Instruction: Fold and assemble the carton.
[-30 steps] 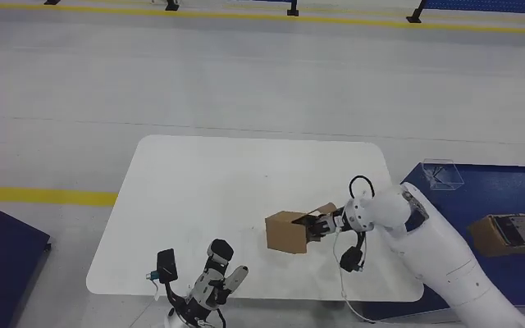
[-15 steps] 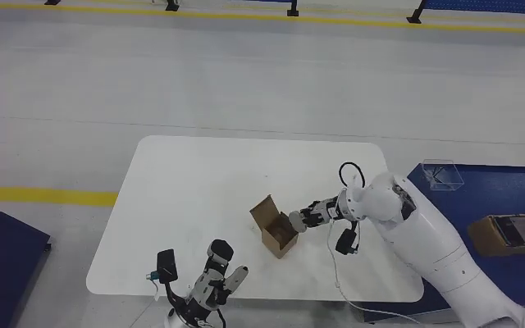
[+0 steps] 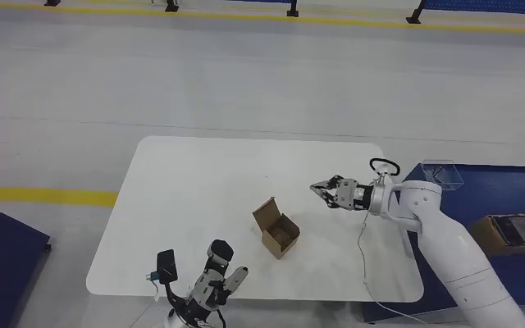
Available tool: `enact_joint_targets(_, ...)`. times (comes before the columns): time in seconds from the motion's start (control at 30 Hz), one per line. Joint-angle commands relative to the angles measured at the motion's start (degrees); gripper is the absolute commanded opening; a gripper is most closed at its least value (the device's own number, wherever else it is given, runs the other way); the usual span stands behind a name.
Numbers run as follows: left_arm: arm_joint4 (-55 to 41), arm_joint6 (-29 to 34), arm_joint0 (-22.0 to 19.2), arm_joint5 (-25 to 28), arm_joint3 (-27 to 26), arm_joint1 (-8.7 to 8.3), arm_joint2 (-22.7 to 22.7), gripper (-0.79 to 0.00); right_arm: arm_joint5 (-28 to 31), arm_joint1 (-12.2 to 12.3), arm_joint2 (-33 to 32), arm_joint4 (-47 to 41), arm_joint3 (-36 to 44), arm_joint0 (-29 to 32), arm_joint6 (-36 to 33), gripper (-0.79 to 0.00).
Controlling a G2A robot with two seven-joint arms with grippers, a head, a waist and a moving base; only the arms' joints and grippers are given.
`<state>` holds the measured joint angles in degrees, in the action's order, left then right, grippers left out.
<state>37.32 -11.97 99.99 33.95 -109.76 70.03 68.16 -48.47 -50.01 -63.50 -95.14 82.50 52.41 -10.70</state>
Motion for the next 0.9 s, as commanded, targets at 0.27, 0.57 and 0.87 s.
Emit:
enact_joint_targets(0.27,0.00,0.00,0.00,0.00,0.00,0.00,0.00,0.000,0.98,0.03,0.17,5.34,-0.88,0.06,-8.22,-0.243)
enact_joint_targets(0.57,10.43,1.28,-2.56,-11.53,1.22,0.47,-1.42,0.000,5.84,0.24,1.00,15.79,-0.55,0.58,-7.00,0.000)
enact_joint_targets(0.87,30.37,7.94,-13.56,-42.64,10.37,3.96,-14.65,0.000,17.13,2.06,6.93,56.79,-0.32,-1.93,-18.22,0.000)
